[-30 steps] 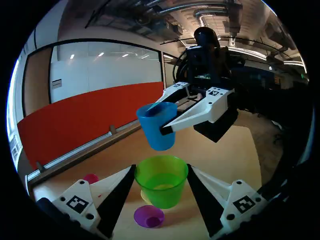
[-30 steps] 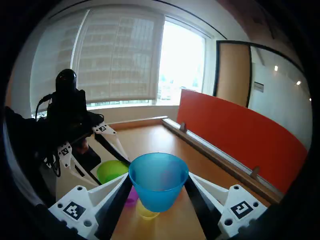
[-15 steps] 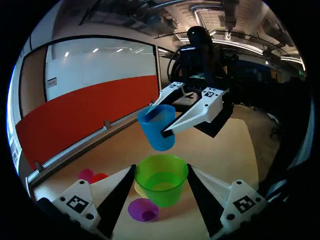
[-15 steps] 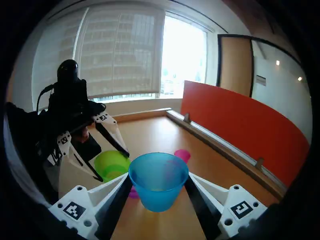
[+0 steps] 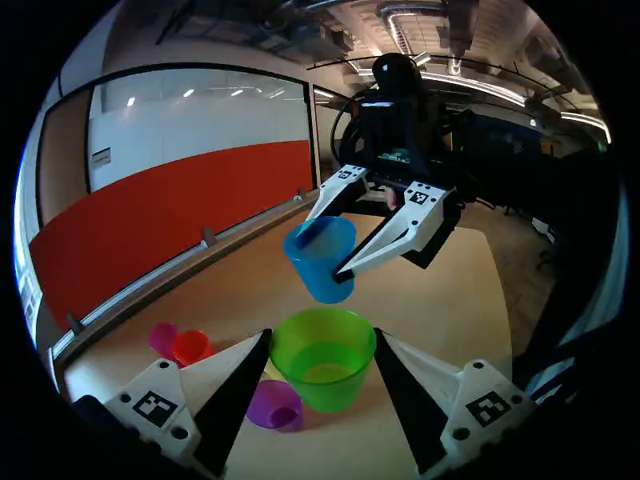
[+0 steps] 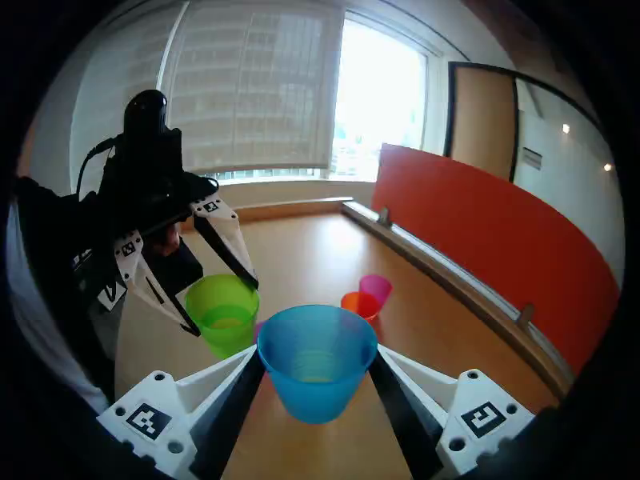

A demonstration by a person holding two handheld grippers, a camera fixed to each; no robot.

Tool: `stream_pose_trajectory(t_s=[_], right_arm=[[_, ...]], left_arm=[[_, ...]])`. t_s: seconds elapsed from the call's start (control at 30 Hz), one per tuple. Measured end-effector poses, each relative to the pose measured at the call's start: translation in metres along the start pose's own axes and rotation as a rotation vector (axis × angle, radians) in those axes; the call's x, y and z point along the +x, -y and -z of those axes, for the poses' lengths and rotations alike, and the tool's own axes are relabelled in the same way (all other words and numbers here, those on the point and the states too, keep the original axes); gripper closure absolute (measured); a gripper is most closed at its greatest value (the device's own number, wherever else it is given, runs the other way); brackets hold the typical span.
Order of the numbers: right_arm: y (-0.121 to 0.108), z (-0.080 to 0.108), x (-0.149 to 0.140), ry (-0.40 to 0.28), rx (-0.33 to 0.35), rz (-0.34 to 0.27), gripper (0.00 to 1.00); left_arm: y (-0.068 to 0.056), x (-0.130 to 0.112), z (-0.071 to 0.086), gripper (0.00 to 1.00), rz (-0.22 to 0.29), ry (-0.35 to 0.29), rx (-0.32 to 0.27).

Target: Pour water

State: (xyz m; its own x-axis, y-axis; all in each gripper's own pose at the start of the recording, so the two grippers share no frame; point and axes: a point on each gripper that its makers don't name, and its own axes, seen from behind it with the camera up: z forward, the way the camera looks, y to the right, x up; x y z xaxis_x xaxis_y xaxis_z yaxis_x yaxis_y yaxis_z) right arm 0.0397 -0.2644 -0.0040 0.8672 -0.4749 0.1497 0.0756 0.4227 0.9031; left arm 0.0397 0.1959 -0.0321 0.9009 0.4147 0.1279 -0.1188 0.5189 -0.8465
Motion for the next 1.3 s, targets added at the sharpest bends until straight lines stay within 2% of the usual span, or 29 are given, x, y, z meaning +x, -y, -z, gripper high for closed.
stream_pose_trajectory(t_s=[0.6, 0.9, 1.3], right_arm=[[0.021, -0.009, -0.055, 0.082, 0.045, 0.012, 0.10], [0.033, -0.014, -0.081, 0.115, 0.071, 0.017, 0.10], [0.046, -0.018, -0.109, 0.145, 0.096, -0.007, 0.09]], left_arm=[[-0.027, -0.048, -0.002, 0.10, 0.006, 0.075, -0.023], [-0.036, -0.067, -0.004, 0.10, 0.025, 0.089, -0.028], [-0.048, -0.084, -0.007, 0.10, 0.057, 0.093, -0.035]])
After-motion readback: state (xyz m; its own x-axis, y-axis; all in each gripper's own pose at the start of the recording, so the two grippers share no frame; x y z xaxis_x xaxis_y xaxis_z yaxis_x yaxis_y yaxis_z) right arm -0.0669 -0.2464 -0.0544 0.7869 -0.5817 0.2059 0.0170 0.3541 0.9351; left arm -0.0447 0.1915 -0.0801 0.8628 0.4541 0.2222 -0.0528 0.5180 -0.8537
